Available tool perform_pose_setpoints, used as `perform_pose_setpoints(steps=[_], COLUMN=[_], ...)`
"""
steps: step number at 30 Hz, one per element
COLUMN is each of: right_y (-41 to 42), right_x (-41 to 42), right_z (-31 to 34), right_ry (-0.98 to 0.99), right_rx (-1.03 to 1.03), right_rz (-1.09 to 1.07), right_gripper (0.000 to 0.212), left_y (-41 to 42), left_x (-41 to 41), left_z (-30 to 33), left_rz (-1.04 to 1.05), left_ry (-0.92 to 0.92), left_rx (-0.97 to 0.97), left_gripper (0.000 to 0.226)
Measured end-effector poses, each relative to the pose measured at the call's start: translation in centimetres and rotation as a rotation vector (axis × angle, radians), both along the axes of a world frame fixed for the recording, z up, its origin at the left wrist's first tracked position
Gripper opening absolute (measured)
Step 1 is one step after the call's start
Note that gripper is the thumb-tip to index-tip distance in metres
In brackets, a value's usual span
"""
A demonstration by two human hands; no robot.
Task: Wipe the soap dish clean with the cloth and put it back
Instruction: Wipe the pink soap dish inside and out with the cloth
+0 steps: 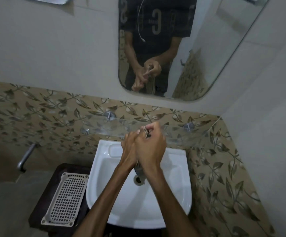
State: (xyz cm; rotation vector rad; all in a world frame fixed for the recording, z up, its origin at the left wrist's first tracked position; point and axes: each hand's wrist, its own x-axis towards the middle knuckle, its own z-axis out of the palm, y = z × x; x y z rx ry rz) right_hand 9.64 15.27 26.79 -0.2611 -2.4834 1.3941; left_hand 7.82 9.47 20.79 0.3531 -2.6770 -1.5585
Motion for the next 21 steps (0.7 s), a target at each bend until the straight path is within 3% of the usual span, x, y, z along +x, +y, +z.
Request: perform_pose_setpoints(steps=[5, 9, 11, 13, 17, 21], right_y=[0.7, 0.0, -0.3, 0.2, 1.2, -0.1], right_x=[-4.6, -2.0, 0.3, -1.8, -5.7, 0.2], right_z=[0.5, -0.5, -1.1, -1.3, 0.2, -1.9], right_ry=[-0.032, 0.025, 0.041, 0.014, 0.036, 0.026], right_rx=[0.018, 0.029, 0.055, 0.018, 0.025, -0.045], right_rz=[-0.058, -0.044, -0.016, -0.054, -0.078, -0.025], right_gripper=[0.011, 0.012, 0.014, 0.013, 0.013, 0.012], left_y=[0.4, 0.8, 0.6, 0.8, 1.5, 0.4], left_x=[2.0, 1.2, 0.4, 0.0, -0.1, -1.2], left_z=[-1.1, -0.3, -0.7, -1.4, 0.0, -3.1], left_rz=[-0.036, -0.028, -0.041, 0.014, 0.046, 0.008], left_ry=[0.129, 0.019, -0.007, -0.052, -0.072, -0.085], left_rx=[0.007, 0.041, 0.07, 0.172, 0.201, 0.237], left_gripper=[0.023, 0.02, 0.032, 0.03, 0.035, 0.047])
